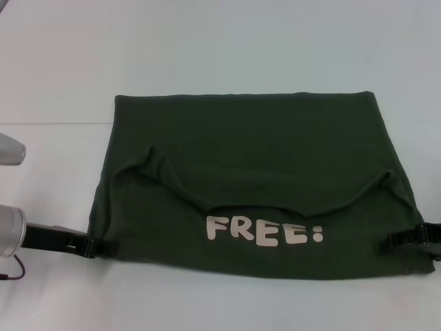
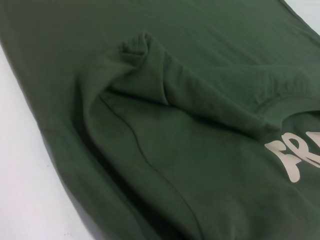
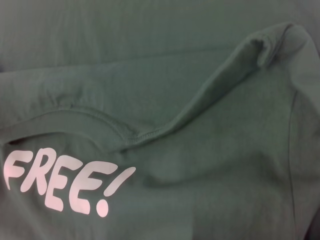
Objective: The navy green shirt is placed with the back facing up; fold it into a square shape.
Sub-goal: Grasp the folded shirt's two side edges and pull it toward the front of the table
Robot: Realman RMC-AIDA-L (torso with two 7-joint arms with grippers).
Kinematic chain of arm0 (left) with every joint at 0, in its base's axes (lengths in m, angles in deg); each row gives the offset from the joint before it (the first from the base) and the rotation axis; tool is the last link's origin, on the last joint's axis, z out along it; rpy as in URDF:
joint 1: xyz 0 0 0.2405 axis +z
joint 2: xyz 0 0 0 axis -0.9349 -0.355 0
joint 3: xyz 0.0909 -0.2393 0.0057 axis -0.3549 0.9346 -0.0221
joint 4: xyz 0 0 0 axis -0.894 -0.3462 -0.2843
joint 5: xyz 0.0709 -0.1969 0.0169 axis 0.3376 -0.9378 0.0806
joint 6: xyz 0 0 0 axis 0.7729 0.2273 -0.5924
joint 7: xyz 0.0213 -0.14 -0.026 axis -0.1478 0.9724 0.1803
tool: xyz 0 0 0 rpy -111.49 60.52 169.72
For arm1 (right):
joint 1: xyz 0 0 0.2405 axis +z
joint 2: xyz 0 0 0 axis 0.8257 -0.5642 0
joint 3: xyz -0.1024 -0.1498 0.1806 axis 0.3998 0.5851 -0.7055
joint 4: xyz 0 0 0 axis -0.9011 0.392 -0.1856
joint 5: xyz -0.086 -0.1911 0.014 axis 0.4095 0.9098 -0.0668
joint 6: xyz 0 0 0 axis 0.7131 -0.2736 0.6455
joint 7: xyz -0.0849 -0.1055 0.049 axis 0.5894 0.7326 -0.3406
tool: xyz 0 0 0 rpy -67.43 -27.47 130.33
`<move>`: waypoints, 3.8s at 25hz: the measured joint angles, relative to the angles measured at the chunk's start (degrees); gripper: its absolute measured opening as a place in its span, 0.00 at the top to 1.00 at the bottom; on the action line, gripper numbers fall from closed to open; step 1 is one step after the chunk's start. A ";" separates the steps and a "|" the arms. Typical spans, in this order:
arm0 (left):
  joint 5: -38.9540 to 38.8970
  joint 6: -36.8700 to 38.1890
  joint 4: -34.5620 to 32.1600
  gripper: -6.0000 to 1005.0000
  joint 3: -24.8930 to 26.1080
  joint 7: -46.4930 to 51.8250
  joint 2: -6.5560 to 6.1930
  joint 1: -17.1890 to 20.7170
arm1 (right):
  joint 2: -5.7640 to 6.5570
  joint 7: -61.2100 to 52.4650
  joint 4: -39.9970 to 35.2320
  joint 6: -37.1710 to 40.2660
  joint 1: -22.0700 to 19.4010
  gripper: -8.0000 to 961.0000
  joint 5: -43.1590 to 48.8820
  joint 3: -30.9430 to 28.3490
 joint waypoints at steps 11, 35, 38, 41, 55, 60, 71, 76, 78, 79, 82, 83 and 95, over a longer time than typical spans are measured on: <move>0.00 0.00 0.00 0.93 0.00 0.02 0.00 0.00 | -0.26 0.41 -0.29 0.01 0.33 0.18 0.32 0.00; 0.00 0.00 -0.09 0.93 0.00 0.02 -0.09 0.00 | -0.30 0.38 -0.54 -0.01 0.43 0.91 0.31 0.80; 0.00 0.00 -0.09 0.93 0.02 0.16 -0.11 0.00 | -0.15 0.98 -0.66 0.45 0.43 0.93 0.22 0.76; 0.00 0.71 -0.09 0.93 0.08 1.25 -0.68 0.00 | 0.03 1.82 -0.75 1.22 0.43 0.93 0.03 0.56; 2.39 16.65 -1.50 0.93 -0.25 7.78 -4.52 -0.28 | 1.50 11.91 -3.09 16.30 -2.75 0.93 0.35 0.78; 7.02 25.28 -1.57 0.93 -0.47 8.95 -4.94 -1.04 | 1.46 16.68 -2.64 21.42 -4.06 0.93 1.48 0.94; 12.49 39.17 -1.54 0.93 -2.67 8.58 -5.02 -2.02 | -0.53 24.31 -2.41 28.49 -4.63 0.93 6.52 4.38; 13.30 41.93 -1.27 0.93 -5.71 8.23 -5.02 -2.33 | -1.14 25.13 -2.37 29.86 -4.66 0.92 6.56 7.78; 13.72 42.76 -0.89 0.93 -6.54 8.10 -4.93 -2.57 | -1.32 25.27 -2.37 30.40 -4.67 0.92 6.57 8.57; 13.81 43.11 -0.60 0.93 -6.84 7.89 -4.92 -2.70 | -1.38 25.32 -2.37 30.55 -4.67 0.92 6.58 8.80; 13.89 43.56 -0.05 0.93 -7.22 7.11 -5.10 -2.93 | -1.44 25.38 -2.37 30.60 -4.67 0.92 6.58 9.03; 13.83 43.56 -0.04 0.93 -7.02 6.89 -5.25 -2.95 | -1.45 25.39 -2.37 30.60 -4.67 0.92 6.54 8.85; 9.43 43.76 0.32 0.93 4.98 3.12 -7.84 -3.93 | 0.69 29.64 -2.30 33.05 -4.58 0.92 -1.20 -1.78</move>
